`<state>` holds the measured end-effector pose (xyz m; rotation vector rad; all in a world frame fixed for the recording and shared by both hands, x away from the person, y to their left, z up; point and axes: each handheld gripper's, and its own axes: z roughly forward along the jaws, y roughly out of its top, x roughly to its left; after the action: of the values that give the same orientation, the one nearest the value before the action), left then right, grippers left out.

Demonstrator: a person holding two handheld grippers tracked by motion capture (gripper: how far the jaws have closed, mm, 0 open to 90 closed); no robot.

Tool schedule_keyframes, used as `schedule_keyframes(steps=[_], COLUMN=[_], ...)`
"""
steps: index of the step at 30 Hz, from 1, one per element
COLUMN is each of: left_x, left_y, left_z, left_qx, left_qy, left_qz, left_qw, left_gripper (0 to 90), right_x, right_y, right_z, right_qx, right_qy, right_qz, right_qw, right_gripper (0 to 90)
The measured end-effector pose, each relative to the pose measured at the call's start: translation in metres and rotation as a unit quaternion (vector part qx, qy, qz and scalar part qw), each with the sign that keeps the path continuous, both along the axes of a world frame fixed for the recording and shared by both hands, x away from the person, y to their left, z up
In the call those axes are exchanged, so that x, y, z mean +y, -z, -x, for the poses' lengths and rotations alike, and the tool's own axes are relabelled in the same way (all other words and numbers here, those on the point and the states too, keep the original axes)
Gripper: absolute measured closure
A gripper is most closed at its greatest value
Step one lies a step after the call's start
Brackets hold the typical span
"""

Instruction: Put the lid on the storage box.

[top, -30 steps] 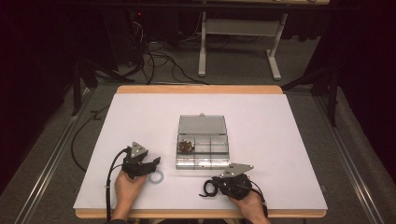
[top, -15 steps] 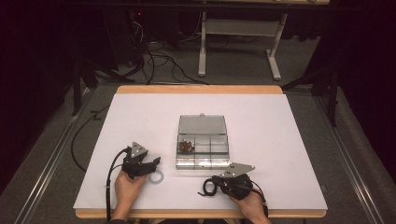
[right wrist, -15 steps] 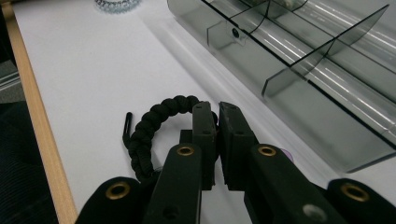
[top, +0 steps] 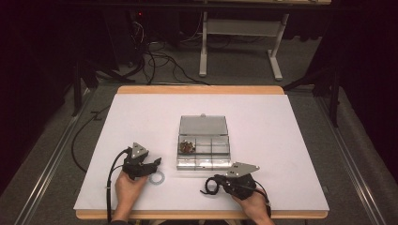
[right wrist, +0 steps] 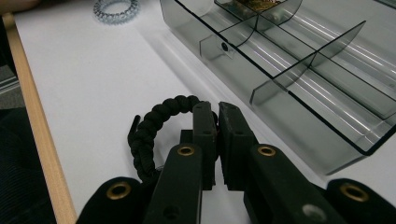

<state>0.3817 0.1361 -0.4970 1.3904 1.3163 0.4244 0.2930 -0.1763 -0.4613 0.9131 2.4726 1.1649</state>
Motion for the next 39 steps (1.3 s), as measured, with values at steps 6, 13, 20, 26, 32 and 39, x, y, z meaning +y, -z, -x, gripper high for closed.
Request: schedule_keyframes(steps=[6,13,20,26,32,39], left_x=[0.0,0.0,0.0,0.0,0.0,0.0], left_y=[0.0,0.0,0.0,0.0,0.0,0.0], left_z=[0.0,0.0,0.0,0.0,0.0,0.0], left_qx=[0.0,0.001,0.002,0.002,0.002,0.002], left_qy=[0.0,0.001,0.002,0.002,0.002,0.003], left_qz=[0.0,0.001,0.001,0.003,0.004,0.002], left_qw=[1.0,1.0,1.0,1.0,1.0,1.0], left_gripper=[37.2,36.8,36.4,36.0,35.9,35.5], right_x=[-0.002,-0.009,-0.012,-0.012,-0.008,-0.004], right_y=[-0.006,-0.015,-0.029,-0.04,-0.045,-0.052], right_z=[0.0,-0.002,-0.005,-0.011,-0.023,-0.036], right_qx=[-0.006,-0.01,-0.018,-0.022,-0.018,-0.014], right_qy=[0.0,0.009,0.013,0.013,0.013,0.022], right_qz=[-0.003,-0.016,-0.02,-0.024,-0.024,-0.022], right_qw=[1.0,0.9998,0.9996,0.9994,0.9995,0.9994], right_gripper=[87.3,87.3,87.3,87.3,87.3,87.3])
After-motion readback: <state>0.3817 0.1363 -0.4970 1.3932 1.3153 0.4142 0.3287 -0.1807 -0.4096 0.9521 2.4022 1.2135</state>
